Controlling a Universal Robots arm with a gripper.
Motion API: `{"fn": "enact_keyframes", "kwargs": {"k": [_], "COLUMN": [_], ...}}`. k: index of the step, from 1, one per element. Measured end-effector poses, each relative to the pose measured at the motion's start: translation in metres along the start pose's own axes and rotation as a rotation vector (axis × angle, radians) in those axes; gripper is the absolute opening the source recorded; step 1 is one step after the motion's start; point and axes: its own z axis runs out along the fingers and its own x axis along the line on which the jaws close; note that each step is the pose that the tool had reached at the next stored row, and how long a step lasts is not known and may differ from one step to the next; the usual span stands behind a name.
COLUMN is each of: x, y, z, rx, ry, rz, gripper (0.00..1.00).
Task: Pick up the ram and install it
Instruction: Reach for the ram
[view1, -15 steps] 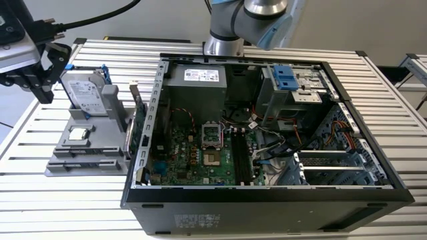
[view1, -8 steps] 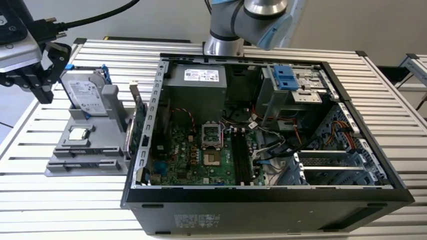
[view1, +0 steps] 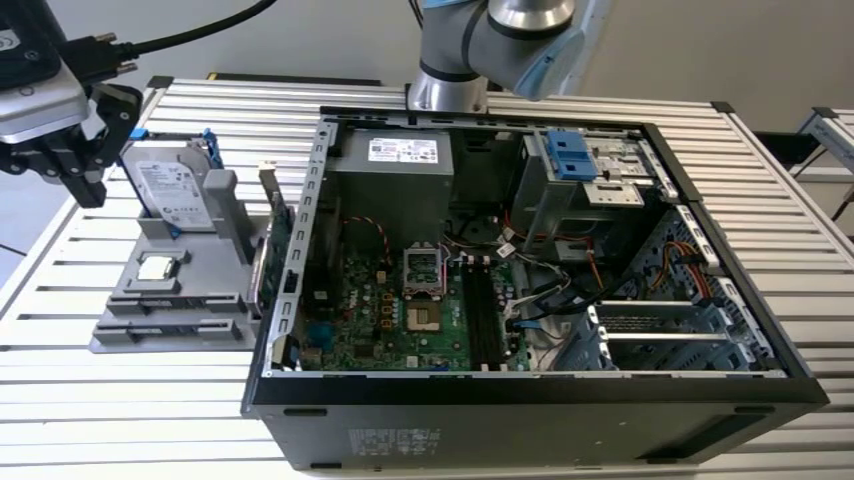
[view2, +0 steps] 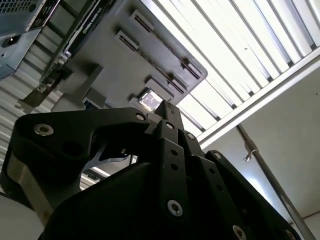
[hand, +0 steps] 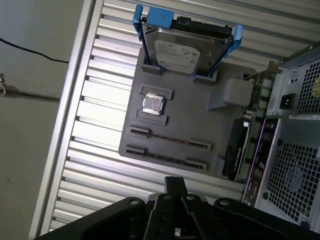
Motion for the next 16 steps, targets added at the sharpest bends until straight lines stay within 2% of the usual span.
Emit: {"fn": "enact_keyframes", "kwargs": {"k": [16], "x": [0.0], "y": [0.0], "z": [0.0], "rx": [0.0015], "ry": [0.0027], "rz": [-0.054], "gripper": [0.0]}}
